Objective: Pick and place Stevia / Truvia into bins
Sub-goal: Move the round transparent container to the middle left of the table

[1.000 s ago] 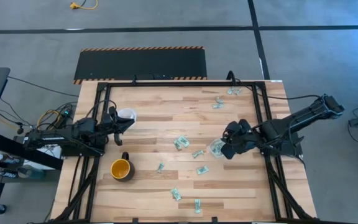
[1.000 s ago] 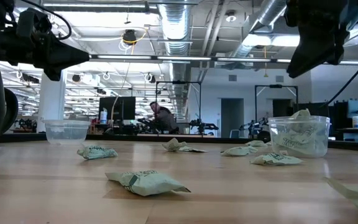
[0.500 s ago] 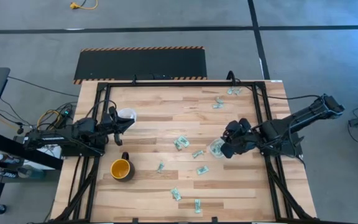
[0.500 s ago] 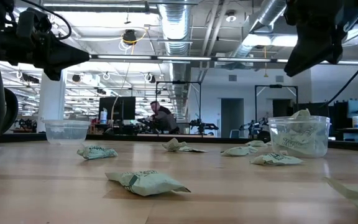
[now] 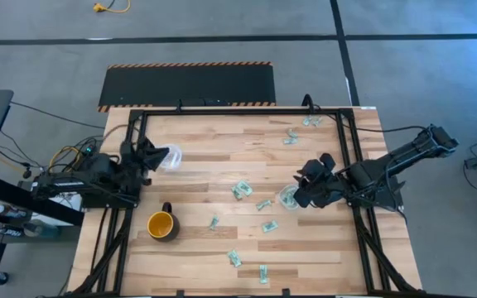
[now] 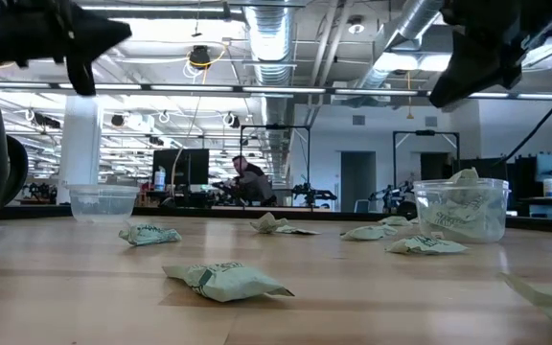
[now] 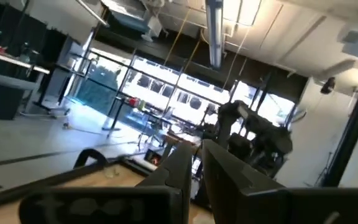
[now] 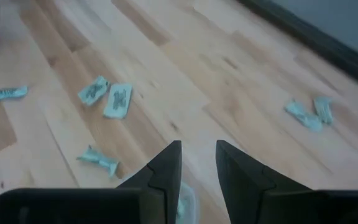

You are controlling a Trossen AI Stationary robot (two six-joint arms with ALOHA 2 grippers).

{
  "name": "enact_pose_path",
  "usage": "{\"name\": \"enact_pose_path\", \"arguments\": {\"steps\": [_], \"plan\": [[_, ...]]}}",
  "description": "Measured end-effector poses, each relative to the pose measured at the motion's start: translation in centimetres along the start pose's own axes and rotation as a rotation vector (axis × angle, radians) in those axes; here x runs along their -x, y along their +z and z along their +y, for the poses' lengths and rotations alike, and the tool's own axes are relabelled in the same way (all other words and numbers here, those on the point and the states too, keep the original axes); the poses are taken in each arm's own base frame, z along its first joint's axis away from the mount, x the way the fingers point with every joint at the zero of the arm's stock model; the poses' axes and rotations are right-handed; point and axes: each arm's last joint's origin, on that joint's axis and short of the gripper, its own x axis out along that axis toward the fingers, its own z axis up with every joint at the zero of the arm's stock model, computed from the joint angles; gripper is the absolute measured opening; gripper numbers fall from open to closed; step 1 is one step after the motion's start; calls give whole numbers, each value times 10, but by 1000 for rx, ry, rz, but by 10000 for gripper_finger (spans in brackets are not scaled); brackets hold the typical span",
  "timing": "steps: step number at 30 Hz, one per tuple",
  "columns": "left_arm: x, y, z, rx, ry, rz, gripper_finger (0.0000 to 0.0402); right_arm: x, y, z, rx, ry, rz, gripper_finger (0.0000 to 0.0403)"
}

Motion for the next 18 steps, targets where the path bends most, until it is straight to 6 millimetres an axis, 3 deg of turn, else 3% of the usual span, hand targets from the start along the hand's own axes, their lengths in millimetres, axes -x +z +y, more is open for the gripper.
{"name": "enact_pose_path", "arguments": {"steps": [8, 18], "plan": [[-17, 36, -12, -39, 320, 294, 27, -3, -14, 1, -6, 126, -98, 93], [-71, 44, -18, -112, 755, 857, 27, 3, -10, 1, -13, 180, -147, 93]]}}
